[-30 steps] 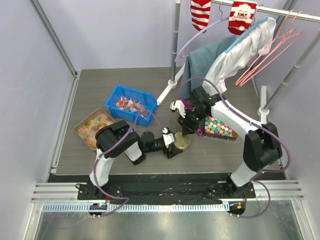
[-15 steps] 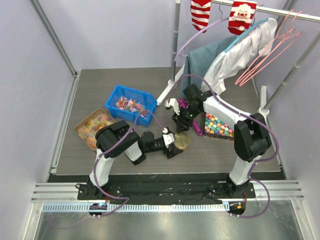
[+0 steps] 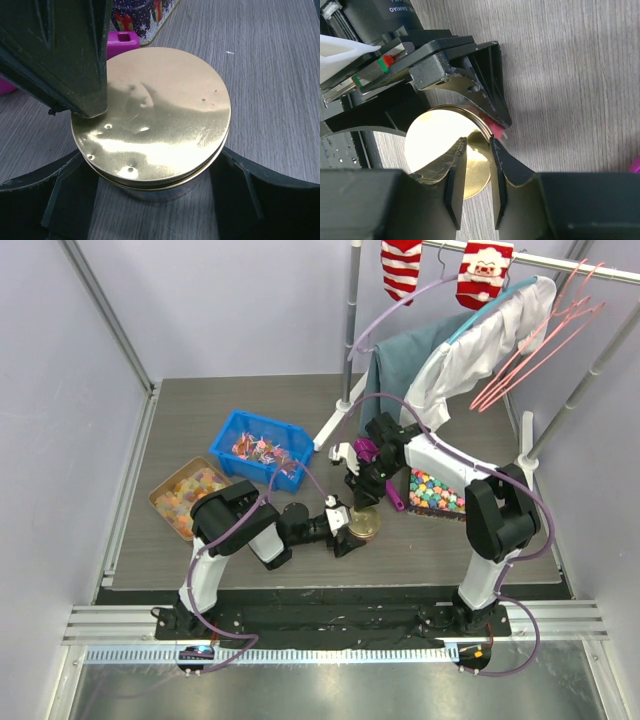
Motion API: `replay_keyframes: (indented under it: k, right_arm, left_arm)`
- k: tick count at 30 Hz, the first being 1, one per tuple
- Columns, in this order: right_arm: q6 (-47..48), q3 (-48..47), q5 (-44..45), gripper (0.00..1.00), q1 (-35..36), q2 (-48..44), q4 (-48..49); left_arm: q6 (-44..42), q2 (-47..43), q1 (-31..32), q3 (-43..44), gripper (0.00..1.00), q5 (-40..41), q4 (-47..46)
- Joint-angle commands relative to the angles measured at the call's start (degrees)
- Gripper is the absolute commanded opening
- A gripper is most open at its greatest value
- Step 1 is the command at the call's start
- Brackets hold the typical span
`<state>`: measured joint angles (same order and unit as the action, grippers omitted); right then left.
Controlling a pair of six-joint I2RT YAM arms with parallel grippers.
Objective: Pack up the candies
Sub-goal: Screw the bottle lid onto the packing bottle.
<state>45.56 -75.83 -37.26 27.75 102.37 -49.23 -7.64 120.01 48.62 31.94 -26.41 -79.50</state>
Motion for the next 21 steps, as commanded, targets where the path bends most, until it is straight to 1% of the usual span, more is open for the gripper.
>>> replay_keyframes:
  k: [1, 7, 13, 21]
  right_arm:
    - [0.84, 2.97, -0.19, 0.28, 0.29, -2.25, -2.45]
    - [1.02, 6.48, 1.83, 0.27, -0.94, -4.02, -2.97]
    - [1.02, 10.35, 1.49, 0.26, -2.78, -7.35, -2.89]
    - [-0.3, 14.39, 1.05, 0.24, -2.96, -11.57, -3.24]
  left_arm:
    - [-2.64, 1.37, -0.46, 0.22, 0.82, 2.24, -7.68]
    - [-2.56, 1.37, -0.46, 0.22, 0.82, 2.33, -7.51]
    - [-2.47, 1.28, -0.46, 0.22, 0.82, 2.51, -7.42]
    - [-2.47, 1.37, -0.46, 0.4, 0.82, 2.6, -7.33]
